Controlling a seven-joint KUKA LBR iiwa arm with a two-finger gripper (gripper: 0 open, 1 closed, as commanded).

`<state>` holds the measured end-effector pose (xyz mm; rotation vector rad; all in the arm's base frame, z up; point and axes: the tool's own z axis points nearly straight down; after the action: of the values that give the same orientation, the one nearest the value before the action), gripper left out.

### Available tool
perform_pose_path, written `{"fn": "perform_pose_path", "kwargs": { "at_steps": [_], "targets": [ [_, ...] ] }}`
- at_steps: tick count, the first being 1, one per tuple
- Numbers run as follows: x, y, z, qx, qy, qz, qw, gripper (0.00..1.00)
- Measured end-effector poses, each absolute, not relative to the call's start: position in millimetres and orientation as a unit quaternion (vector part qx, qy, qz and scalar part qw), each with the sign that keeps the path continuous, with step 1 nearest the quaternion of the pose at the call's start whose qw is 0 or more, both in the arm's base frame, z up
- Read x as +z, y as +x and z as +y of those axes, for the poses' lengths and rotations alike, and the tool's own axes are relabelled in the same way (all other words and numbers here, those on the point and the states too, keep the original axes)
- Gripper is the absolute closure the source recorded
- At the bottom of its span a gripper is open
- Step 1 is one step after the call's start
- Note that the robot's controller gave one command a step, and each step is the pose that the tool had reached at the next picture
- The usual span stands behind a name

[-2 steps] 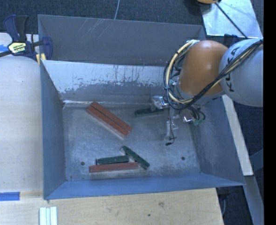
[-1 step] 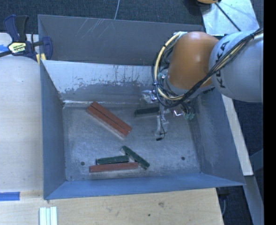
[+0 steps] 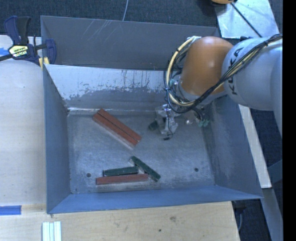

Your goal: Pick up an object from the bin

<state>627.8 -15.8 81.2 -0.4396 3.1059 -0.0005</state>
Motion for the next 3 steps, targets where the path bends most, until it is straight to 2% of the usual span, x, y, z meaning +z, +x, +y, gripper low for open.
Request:
{"fn": "perform_pose_path", "kwargs": {
  "at_steps": [1, 2, 3],
  "targets": [
    [81, 627.7, -16, 0.0, -0.14, 0.99, 0.002, 0.0],
    [81, 627.6, -16, 0.0, -0.14, 0.99, 0.002, 0.0],
    [123, 626.3, 29, 0.0, -0.108, 0.994, 0.001, 0.0]
  ]
}}
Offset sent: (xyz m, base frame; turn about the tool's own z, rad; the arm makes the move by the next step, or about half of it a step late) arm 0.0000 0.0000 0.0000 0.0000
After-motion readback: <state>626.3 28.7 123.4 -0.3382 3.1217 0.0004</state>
